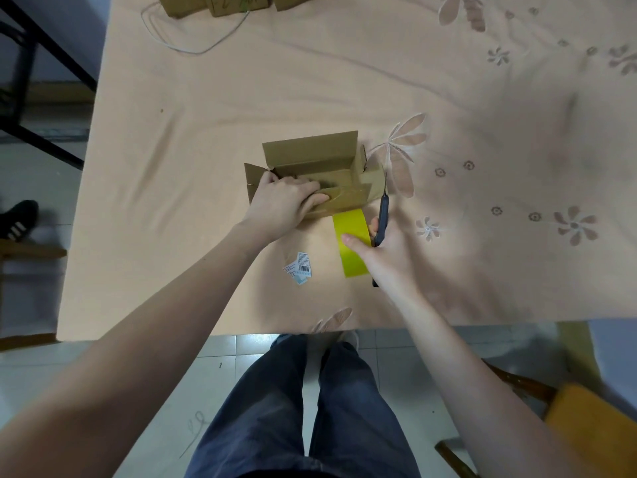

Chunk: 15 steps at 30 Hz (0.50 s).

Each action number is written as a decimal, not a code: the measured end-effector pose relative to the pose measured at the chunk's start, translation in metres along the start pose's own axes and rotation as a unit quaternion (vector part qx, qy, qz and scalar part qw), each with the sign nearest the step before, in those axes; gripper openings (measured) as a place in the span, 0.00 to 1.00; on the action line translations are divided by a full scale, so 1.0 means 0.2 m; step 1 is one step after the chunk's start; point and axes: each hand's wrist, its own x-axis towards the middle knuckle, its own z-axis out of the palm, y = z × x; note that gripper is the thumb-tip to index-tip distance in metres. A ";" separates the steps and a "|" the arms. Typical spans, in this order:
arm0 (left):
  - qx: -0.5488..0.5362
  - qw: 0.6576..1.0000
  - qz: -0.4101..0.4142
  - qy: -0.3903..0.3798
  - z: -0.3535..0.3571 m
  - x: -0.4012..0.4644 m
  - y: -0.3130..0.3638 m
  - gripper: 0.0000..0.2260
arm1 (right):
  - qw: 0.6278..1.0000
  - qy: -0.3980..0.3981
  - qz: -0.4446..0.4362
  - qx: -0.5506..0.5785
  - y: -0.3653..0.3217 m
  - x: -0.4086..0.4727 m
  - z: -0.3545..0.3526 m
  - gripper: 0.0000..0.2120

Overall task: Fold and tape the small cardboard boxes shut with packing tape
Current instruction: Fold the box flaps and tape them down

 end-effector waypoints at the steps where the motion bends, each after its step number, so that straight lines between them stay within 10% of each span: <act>1: 0.005 1.000 0.005 -0.003 0.00 0.00 0.01 0.15 | 1.000 0.003 -0.004 0.005 0.00 0.00 0.00 0.18; 15: -0.021 0.998 0.046 0.023 -0.06 0.03 0.00 0.14 | 0.999 0.015 -0.025 -0.026 0.00 -0.02 -0.08 0.15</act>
